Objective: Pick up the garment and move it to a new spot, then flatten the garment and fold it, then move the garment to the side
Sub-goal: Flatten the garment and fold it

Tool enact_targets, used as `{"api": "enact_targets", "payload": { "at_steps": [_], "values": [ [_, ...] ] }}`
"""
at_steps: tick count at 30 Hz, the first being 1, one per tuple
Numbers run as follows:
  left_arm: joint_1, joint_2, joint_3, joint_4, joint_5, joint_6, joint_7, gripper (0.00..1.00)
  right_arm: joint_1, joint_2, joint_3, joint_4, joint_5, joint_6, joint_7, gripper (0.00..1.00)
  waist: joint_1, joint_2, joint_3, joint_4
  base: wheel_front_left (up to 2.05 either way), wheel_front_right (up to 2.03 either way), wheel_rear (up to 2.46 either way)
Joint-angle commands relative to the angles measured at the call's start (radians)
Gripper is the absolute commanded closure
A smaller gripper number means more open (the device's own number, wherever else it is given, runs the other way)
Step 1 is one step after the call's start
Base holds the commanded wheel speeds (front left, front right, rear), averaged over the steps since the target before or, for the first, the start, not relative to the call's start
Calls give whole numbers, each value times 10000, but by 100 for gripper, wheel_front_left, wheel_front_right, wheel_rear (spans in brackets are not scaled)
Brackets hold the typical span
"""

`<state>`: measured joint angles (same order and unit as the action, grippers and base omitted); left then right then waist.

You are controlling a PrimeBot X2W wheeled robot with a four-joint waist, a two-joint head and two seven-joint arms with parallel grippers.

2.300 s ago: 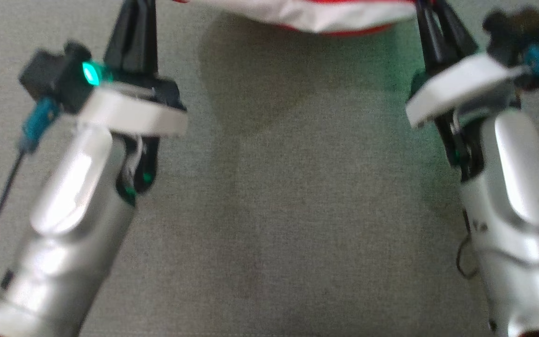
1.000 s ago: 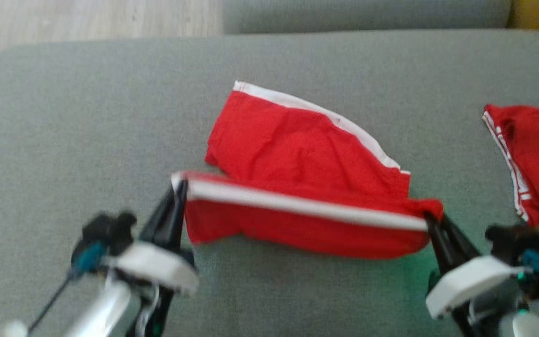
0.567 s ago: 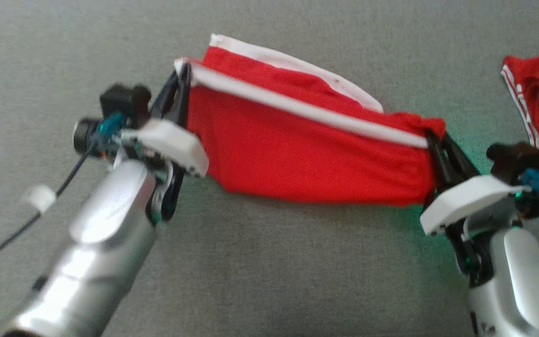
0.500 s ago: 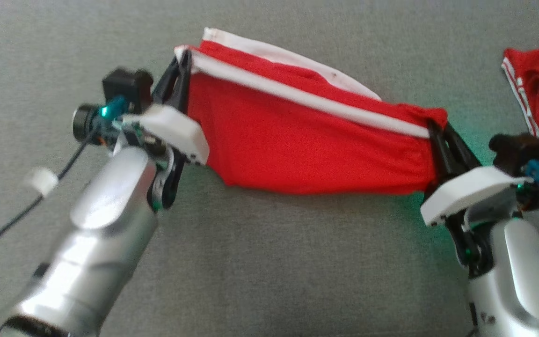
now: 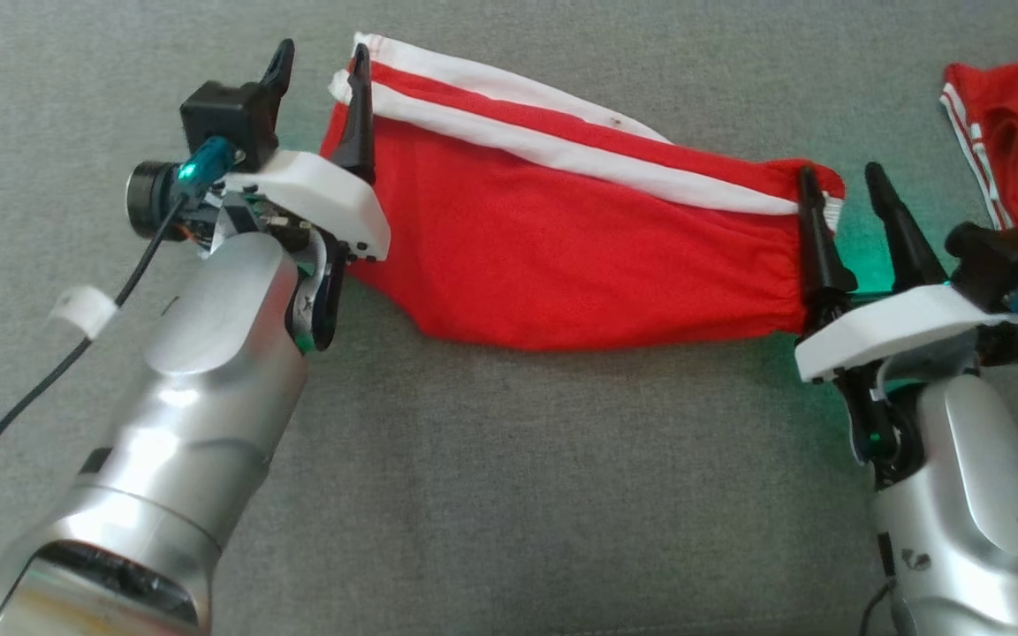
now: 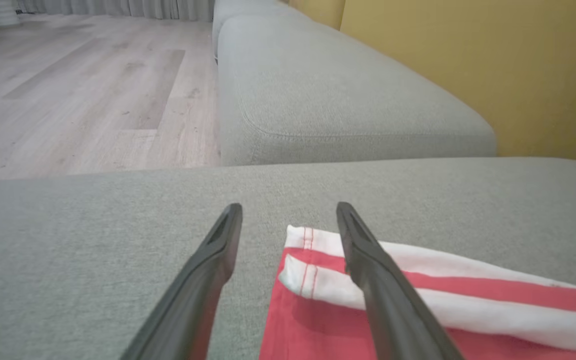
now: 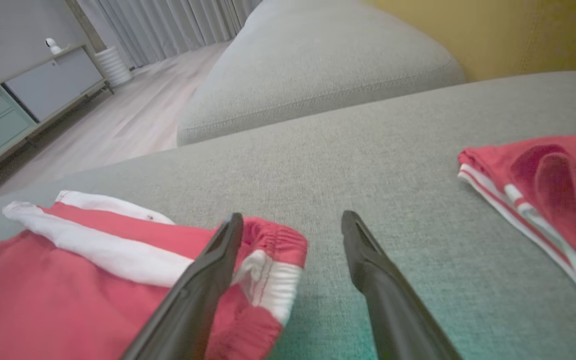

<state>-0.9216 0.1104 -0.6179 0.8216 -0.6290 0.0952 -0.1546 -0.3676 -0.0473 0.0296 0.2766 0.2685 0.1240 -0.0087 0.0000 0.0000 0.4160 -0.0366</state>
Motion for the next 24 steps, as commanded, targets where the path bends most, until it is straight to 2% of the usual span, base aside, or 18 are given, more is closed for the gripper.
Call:
{"api": "enact_targets", "payload": {
  "at_steps": [1, 6, 15, 24],
  "values": [
    [-222, 182, 295, -257, -94, -39, -153, 0, 61, -30, 180, -371, 56, 67, -146, 0, 0, 0, -97, 73, 0, 0, 0],
    [709, 178, 377, -576, -457, -221, -346, 0, 666, -30, -181, -1090, -80, 67, -560, 0, 0, 0, -601, 302, 0, 0, 0],
    [1949, 722, 259, -525, -846, -145, 805, 0, 1599, -30, -435, -2691, -667, 67, 161, 0, 0, 0, -1094, 185, 0, 0, 0],
    [2260, 924, -75, -740, -1075, -526, 1946, 0, 2328, -30, -650, -3563, -573, 67, 655, 0, 0, 0, -1273, -220, 0, 0, 0]
  ]
}}
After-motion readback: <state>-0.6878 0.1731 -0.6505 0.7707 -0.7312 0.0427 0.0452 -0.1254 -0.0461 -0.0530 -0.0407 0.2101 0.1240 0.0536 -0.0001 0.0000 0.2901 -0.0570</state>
